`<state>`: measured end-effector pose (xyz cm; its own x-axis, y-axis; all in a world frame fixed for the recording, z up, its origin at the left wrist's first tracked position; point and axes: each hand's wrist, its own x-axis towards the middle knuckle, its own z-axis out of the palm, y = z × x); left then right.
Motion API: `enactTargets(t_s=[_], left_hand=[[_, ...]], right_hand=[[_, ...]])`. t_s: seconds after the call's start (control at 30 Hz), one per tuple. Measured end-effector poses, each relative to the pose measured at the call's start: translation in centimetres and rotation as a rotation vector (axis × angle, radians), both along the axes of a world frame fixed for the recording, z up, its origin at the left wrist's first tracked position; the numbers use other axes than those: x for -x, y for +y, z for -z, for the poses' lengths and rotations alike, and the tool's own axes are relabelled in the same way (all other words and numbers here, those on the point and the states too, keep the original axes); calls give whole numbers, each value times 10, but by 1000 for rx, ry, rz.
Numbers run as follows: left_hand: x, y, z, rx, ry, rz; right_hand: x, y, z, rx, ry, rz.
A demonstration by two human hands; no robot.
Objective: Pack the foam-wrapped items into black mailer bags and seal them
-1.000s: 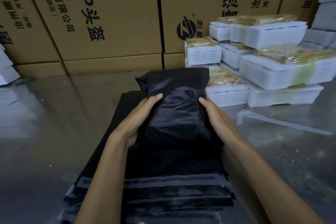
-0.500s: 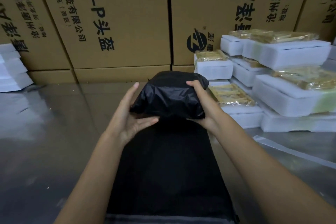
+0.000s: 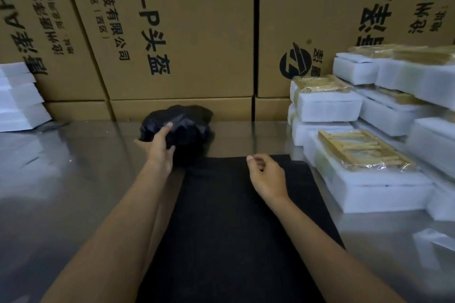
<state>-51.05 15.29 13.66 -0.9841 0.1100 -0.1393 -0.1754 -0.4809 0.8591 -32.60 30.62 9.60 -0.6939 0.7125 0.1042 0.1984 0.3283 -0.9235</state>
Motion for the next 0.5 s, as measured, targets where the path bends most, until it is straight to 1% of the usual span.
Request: enactTargets(t_s=[0.03, 0.1, 0.13, 0.17, 0.23, 0.3, 0.4, 0.5], left_hand=[[4, 4, 7, 97, -12, -110], [9, 8, 22, 316, -37, -326], [13, 11, 31, 362, -25, -359], [17, 12, 39, 384, 12, -317], [29, 18, 50, 435, 110, -113], [42, 24, 48, 489, 164, 63], [62, 31, 35, 517, 132, 208], [69, 36, 28, 650, 110, 277]], right_hand=[[0, 1, 5, 6, 53, 45], [1, 5, 8, 21, 94, 95], [2, 7, 8, 25, 97, 102], [3, 8, 9, 32, 101, 102], [4, 9, 12, 56, 113, 97], [5, 11, 14, 60, 121, 88], [6, 14, 16, 74, 127, 72], [6, 15, 17, 75, 126, 67]])
